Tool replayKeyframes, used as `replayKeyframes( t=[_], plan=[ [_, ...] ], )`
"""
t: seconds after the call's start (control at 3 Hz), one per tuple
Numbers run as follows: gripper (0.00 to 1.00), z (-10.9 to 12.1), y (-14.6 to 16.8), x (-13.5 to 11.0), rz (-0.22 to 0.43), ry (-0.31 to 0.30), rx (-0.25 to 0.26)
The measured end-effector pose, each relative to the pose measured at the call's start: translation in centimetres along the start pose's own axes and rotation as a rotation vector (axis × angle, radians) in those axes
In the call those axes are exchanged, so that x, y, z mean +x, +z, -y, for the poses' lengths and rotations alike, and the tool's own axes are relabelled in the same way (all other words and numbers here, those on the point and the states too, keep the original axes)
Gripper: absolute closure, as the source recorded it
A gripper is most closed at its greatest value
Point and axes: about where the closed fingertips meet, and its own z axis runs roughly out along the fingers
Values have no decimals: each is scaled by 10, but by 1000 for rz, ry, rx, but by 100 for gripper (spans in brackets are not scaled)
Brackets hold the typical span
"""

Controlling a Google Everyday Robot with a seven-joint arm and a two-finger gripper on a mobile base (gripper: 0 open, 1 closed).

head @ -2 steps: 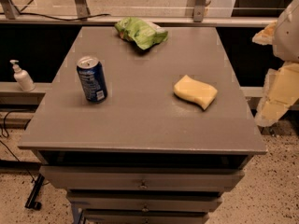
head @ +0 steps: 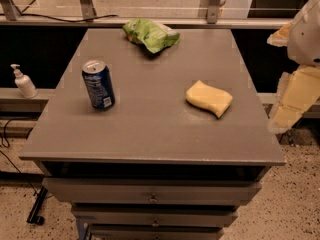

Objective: Move green rice chip bag near sponge

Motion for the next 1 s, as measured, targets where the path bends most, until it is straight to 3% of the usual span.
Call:
replayKeyframes(
  t=[0.33,1.0],
  plan=[
    [0,13,21,-33,48,-14,16],
    [0,96,82,-117,236,-32,64]
  ],
)
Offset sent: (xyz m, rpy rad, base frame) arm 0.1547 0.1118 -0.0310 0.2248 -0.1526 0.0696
